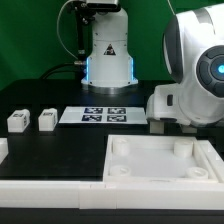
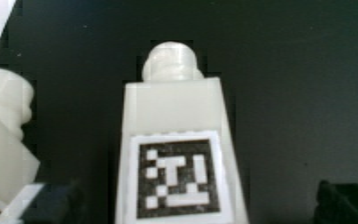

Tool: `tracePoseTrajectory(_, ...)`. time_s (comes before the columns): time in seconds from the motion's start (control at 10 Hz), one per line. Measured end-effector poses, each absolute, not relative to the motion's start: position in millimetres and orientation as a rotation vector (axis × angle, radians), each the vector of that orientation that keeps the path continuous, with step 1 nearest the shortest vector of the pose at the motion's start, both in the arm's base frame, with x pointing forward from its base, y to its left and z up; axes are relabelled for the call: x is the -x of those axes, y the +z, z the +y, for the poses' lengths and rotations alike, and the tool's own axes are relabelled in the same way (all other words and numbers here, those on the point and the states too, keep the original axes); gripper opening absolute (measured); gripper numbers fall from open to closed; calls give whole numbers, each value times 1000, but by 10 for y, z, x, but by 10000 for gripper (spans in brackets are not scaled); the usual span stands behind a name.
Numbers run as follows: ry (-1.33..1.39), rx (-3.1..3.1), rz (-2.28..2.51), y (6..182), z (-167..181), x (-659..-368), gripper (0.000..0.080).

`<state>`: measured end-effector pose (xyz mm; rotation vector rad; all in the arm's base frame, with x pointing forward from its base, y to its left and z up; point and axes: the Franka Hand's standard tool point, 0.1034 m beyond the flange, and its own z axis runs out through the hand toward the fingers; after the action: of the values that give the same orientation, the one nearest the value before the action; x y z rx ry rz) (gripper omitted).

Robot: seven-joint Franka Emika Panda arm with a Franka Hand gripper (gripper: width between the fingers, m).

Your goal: Assemble one leg

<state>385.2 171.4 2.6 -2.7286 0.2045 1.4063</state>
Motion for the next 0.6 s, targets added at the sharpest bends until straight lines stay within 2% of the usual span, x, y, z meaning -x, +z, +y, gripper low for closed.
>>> tracePoseTrajectory(0.3,1404,2725,202,25,1699,-3859,626)
tracePoseTrajectory(0.4,1401,2722,192,24,1691,-3862,450)
tracePoseTrajectory(0.5,1395,2714,169,24,1672,-3870,314)
tracePoseTrajectory(0.6,1387,2706,157,24,1649,-3883,314)
